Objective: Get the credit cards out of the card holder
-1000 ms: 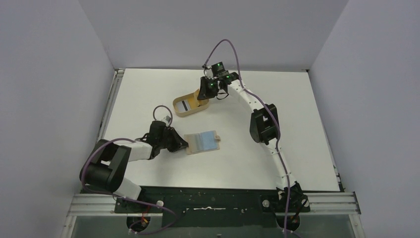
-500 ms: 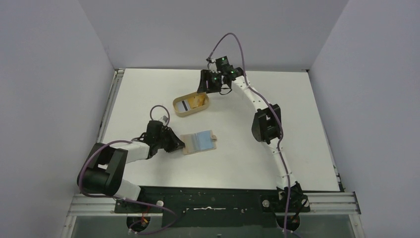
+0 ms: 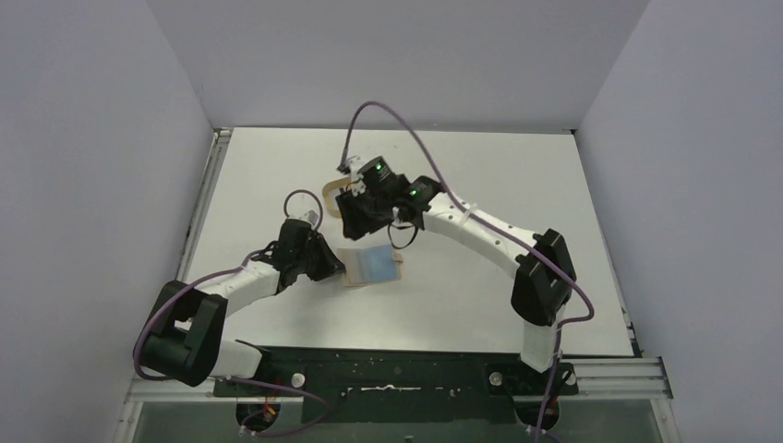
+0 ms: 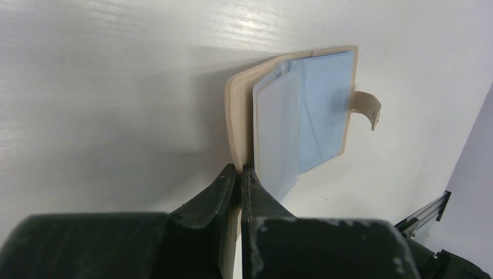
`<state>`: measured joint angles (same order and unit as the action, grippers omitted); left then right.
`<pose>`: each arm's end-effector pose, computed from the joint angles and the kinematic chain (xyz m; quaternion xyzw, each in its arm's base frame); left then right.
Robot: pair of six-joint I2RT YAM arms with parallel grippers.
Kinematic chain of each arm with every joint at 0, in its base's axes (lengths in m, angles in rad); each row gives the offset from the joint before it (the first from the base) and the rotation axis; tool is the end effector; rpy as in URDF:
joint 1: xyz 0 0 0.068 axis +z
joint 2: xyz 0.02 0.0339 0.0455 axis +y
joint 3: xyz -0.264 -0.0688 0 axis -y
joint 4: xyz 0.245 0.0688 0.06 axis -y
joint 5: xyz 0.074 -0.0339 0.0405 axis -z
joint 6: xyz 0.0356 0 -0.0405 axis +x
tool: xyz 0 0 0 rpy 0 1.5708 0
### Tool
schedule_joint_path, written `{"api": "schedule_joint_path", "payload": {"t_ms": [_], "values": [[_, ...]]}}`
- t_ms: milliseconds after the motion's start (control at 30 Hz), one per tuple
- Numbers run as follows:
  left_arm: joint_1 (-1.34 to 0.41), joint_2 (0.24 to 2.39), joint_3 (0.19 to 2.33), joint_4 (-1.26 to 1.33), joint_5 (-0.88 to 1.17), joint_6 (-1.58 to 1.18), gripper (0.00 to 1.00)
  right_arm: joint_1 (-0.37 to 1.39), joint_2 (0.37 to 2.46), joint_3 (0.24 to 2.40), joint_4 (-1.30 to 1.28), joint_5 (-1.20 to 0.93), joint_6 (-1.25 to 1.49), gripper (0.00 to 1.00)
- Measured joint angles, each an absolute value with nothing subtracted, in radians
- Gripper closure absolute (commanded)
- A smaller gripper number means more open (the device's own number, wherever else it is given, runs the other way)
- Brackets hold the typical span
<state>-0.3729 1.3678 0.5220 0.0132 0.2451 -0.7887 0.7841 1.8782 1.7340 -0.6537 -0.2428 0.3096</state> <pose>0.2271 -0.0981 0.1482 -0.1479 0.9148 -0.2918 0.2368 0.2961 0.3074 0.3116 -0.2605 0.8830 0.2904 0.2612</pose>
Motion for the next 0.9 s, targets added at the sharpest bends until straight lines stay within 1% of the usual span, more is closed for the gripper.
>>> {"api": "schedule_joint_path", "payload": {"t_ms": [100,200,433,667,900], "values": [[-0.374,1.368,0.523,-0.004,0.235,-0.788,1.00,0.917,1.874,1.638,-0.618,-0.214,0.317,0.51],[-0.375,1.368,0.522,-0.010,0.232,-0.789,1.00,0.979,1.898,1.557,-0.614,-0.191,0.329,0.52],[-0.381,1.368,0.509,-0.003,0.227,-0.797,1.00,0.965,1.913,1.457,-0.561,-0.152,0.362,0.54],[-0.393,1.368,0.469,0.031,0.223,-0.822,1.00,0.962,1.919,1.433,-0.471,-0.145,0.384,0.55],[-0.397,1.368,0.464,0.042,0.220,-0.828,1.00,0.982,1.991,1.428,-0.431,-0.127,0.390,0.54]]}}
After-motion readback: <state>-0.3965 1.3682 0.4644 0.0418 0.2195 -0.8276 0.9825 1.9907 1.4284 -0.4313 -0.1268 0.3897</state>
